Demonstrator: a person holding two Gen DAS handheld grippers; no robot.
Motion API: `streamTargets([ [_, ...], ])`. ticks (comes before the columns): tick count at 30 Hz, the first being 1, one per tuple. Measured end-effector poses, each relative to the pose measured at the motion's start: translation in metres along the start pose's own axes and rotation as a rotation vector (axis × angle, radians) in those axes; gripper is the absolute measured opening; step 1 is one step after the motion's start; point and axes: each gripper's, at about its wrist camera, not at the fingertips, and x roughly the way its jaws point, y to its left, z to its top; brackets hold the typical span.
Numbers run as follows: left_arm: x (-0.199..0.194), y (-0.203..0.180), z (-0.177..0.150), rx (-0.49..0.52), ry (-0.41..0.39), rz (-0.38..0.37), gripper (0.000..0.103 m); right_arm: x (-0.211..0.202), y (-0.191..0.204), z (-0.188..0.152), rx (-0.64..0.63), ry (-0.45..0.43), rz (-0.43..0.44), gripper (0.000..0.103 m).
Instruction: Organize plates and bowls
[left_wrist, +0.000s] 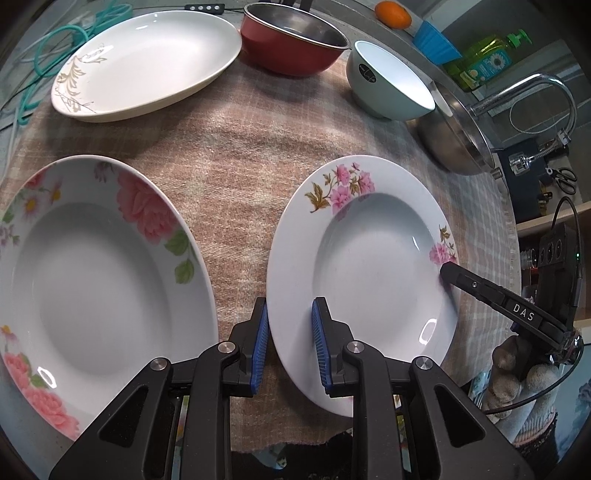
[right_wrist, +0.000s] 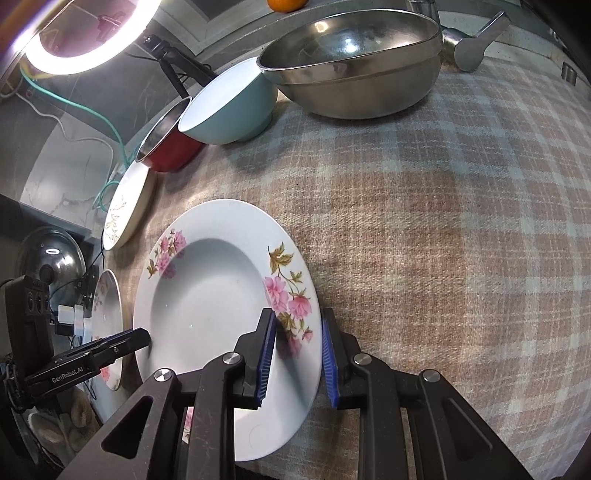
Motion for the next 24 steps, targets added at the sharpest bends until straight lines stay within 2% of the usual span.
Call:
streamTargets([
  [24, -0.004, 0.002, -0.017, -0.012, 0.011, -0.007, 0.022, 0.003, 0.009, -0.004, -0.037, -0.002, -0.013, 0.023],
])
